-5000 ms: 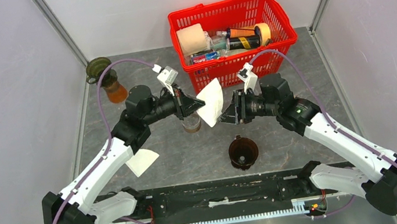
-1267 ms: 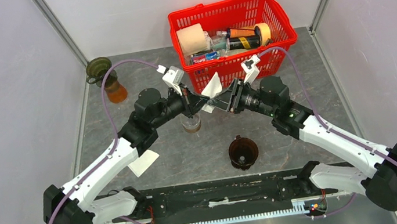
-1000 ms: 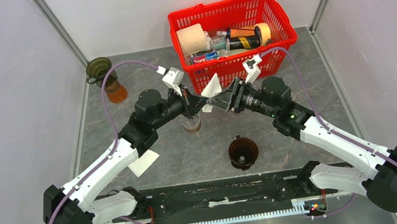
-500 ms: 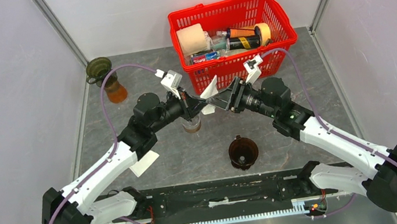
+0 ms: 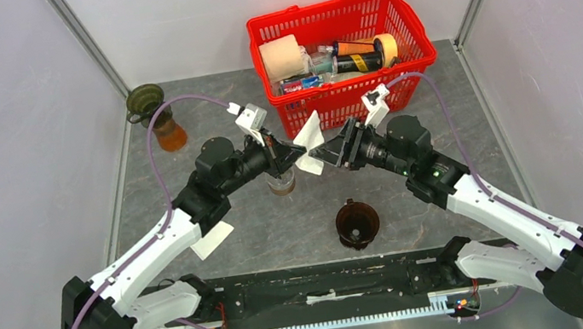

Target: Place the coffee filter in the dripper

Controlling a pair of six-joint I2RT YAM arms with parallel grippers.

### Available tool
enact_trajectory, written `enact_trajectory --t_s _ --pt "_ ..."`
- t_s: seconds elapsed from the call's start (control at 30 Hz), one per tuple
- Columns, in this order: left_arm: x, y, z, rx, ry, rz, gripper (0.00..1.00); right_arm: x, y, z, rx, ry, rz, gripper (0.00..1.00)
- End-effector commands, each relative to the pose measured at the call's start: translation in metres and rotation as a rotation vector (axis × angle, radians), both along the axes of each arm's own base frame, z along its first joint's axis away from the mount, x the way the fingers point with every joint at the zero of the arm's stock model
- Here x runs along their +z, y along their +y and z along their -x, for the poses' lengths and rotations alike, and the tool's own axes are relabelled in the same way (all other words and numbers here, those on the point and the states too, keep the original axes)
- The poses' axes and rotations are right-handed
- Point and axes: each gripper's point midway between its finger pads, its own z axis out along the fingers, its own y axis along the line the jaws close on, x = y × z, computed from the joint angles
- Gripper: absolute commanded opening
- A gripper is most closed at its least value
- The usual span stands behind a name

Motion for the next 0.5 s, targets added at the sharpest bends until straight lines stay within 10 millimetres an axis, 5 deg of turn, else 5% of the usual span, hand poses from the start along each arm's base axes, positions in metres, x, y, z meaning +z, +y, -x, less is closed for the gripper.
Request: enact_trajectory --t_s 0.0,0.47 --pt "0.017 0.004 0.001 0.016 -0.056 0.031 0.02 0.016 -0.011 0.001 -0.029 -0.044 0.043 0.59" --pt "0.021 0.006 0.001 0.028 -0.072 0.031 0.02 0.011 -0.011 0.011 0.011 -0.035 0.069 0.60"
